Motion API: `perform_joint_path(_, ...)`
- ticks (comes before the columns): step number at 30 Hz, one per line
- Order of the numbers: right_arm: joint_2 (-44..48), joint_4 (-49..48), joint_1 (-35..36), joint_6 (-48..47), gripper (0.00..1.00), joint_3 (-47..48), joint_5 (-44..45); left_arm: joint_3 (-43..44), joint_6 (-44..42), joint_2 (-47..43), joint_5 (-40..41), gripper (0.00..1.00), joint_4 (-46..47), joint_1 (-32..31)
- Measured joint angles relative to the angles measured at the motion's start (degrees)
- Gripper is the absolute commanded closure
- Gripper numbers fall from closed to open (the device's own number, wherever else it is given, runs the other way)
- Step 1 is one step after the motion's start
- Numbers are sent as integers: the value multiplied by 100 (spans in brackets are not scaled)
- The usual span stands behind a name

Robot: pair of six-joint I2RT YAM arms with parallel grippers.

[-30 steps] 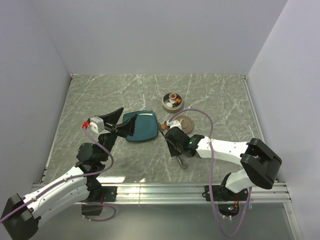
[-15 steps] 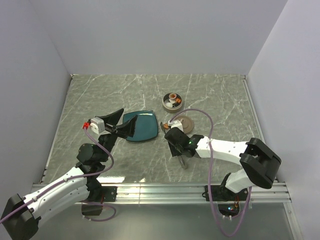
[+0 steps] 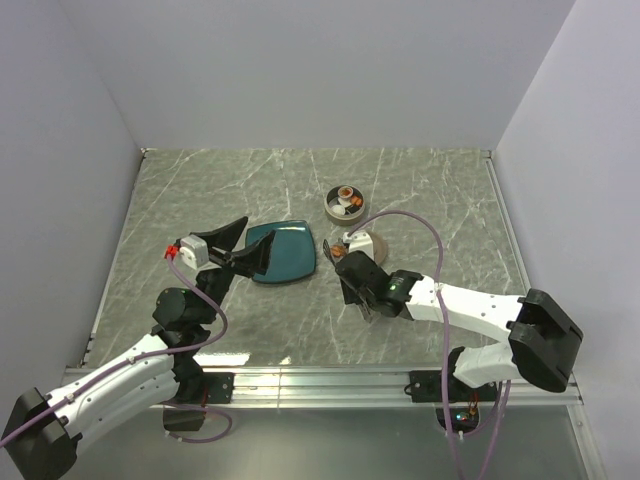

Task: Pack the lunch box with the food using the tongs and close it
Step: Pick up the food using the clamp

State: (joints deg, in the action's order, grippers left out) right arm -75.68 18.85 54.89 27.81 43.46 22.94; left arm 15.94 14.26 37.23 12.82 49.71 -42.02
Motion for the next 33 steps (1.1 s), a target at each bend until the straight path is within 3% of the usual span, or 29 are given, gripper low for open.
perform_joint_path(33, 225, 85, 162, 240, 50, -66, 614, -72, 2, -76, -120, 19, 44, 0)
